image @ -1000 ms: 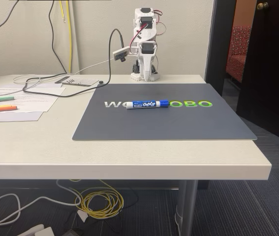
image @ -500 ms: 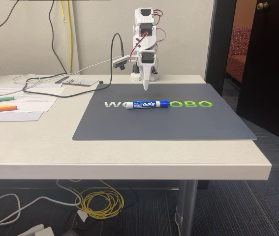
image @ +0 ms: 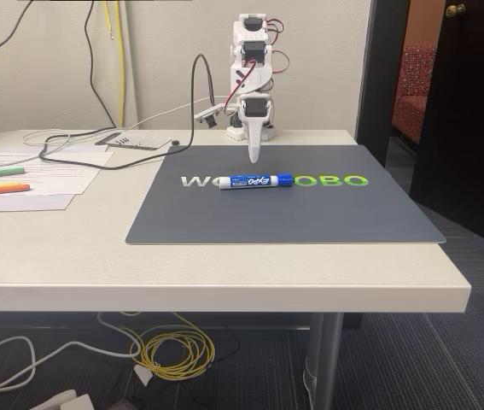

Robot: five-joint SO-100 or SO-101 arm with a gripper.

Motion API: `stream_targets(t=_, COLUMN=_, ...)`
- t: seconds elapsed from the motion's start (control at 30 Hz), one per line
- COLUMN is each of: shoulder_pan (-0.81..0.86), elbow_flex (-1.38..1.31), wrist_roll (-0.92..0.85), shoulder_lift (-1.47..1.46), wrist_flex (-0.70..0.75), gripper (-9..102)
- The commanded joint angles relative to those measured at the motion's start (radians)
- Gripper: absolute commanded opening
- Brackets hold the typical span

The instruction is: Pick up the blue marker.

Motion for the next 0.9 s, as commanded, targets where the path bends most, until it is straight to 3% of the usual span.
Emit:
stream_targets(t=0.0, shoulder_pan=-0.006, elbow_flex=-0.074, wrist_roll=0.011, shoulder_lift=-0.009, wrist_flex=0.021, gripper=10)
stream_targets(t=0.17, shoulder_pan=-0.012, elbow_flex=-0.109, wrist_roll=0.006, shoulder_lift=-0.048, wrist_flex=0.026, gripper=10)
stream_targets(t=0.87, shoulder_pan=-0.023, elbow_flex=-0.568, wrist_roll=-0.009, shoulder_lift=-0.383, wrist_flex=0.33, gripper=20)
